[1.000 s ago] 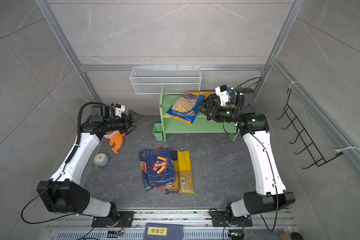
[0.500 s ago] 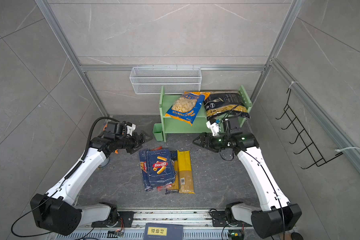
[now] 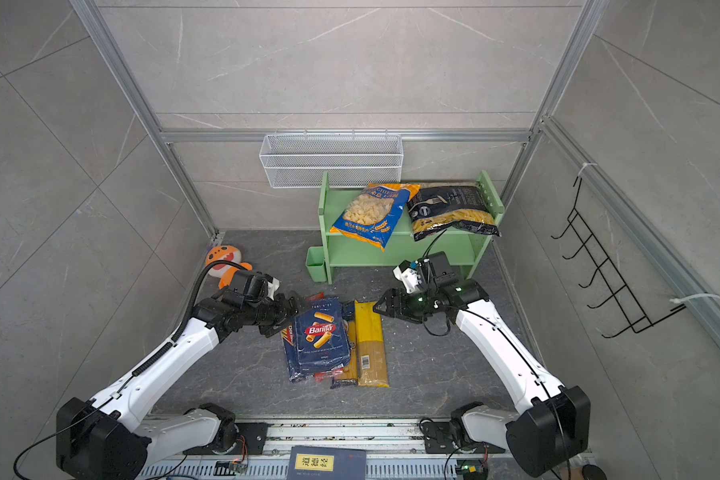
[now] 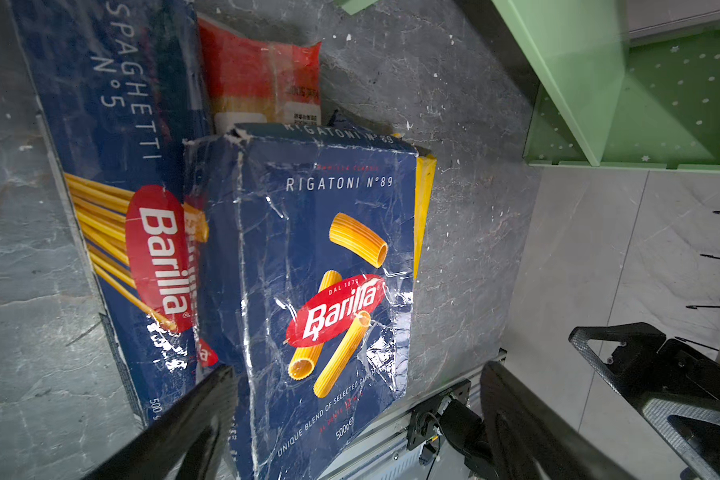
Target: Place and organize the pasta boxes and bags onto the shelf
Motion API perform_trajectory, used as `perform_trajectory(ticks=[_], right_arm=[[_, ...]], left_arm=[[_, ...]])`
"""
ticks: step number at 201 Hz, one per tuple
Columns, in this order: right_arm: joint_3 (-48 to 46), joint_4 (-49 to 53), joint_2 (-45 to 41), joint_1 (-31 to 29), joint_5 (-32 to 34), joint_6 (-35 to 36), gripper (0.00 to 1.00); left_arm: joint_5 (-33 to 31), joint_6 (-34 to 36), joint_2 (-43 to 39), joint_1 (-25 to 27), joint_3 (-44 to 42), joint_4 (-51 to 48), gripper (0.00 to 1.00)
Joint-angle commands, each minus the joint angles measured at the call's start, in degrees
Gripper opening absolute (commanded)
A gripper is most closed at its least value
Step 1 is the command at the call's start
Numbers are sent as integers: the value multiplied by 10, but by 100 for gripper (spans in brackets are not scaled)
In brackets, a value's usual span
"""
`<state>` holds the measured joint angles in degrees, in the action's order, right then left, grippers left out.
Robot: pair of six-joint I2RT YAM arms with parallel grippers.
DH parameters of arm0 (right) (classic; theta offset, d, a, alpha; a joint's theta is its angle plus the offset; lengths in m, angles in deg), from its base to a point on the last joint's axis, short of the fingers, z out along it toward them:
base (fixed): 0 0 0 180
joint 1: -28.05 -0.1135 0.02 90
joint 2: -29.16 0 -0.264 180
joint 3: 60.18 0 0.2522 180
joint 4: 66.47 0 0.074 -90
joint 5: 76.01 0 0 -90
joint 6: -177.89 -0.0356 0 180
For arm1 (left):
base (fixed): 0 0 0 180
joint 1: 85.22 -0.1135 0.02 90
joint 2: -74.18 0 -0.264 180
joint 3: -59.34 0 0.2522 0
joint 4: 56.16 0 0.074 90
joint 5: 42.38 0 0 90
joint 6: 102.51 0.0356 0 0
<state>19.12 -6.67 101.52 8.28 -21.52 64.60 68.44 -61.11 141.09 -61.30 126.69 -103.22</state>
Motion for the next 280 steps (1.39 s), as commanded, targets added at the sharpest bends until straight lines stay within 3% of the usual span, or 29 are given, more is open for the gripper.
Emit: perform_trajectory(ticks=[1,53,79,118,153,202,239,280], right_arm=[[5,-21,-8,-3,29,6,74],[98,-10,17,-3,33,5,64],[220,29,36,-2,91,19,62],[425,96,131,19,164,43,62],[566,122,259,56,206,11,54],[760,155,415,59,257,1,46],[951,206,539,59,238,-8,37],[985,183,597,59,205,-39,29]], left_arm=[[-12,-19,-12,3,-4,28,93],[-1,0,18,3,27,25,94],[2,14,19,4,46,21,94],[-3,49,26,2,100,-12,98],[-6,65,26,0,122,-19,99],[-4,75,7,-26,124,-24,100],[15,86,-3,-63,126,-28,99],[46,98,7,-101,137,-32,99]])
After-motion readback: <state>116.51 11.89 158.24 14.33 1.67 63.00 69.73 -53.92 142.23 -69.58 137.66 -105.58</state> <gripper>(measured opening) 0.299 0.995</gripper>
